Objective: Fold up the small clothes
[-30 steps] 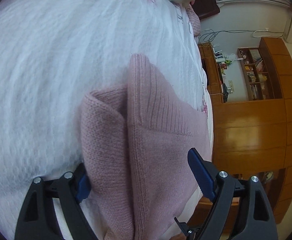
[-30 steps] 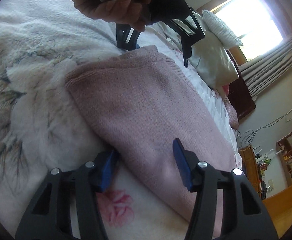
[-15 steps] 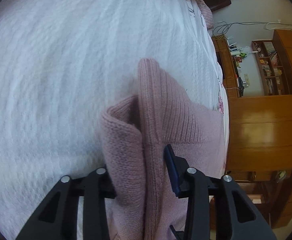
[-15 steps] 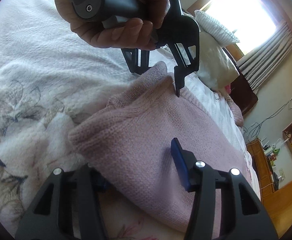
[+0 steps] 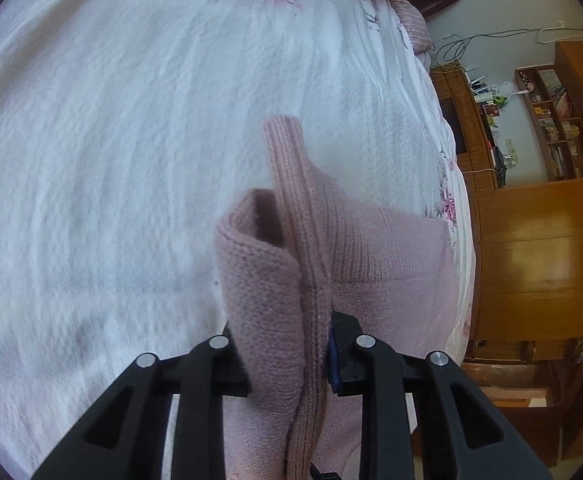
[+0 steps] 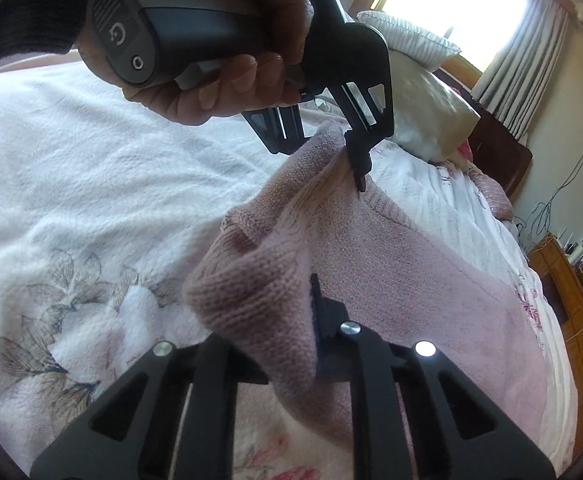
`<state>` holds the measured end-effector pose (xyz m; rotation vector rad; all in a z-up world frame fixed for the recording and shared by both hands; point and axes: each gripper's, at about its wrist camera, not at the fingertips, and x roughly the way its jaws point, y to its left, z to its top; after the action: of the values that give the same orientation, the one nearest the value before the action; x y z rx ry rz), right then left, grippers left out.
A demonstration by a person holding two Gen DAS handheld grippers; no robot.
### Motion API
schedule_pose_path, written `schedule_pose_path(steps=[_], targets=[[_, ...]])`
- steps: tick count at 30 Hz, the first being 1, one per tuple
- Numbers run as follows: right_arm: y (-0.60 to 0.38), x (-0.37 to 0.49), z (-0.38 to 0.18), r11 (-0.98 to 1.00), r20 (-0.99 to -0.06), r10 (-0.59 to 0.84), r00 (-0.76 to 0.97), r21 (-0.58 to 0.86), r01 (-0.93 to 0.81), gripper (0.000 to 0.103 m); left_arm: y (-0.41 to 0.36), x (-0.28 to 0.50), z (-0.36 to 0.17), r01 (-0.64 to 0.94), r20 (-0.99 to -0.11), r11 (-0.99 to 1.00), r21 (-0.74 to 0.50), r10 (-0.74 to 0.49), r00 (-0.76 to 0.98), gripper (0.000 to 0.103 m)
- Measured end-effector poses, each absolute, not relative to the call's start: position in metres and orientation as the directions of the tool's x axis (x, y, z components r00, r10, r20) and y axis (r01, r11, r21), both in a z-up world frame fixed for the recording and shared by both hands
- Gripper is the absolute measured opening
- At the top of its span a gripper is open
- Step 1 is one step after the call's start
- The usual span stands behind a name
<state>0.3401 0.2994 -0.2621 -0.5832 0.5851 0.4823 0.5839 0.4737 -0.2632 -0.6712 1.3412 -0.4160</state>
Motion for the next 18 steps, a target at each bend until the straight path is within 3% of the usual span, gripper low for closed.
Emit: schedule_pose_path(steps=[18], targets=[[0.235,0.340,-0.185,0.837,-0.570,0.349,0.743,-0.167,-0.521,0.011,0.412,0.584,-0.166,-0.020,-0.802,0.821,-0.571,-0.552,0.230,0.025]])
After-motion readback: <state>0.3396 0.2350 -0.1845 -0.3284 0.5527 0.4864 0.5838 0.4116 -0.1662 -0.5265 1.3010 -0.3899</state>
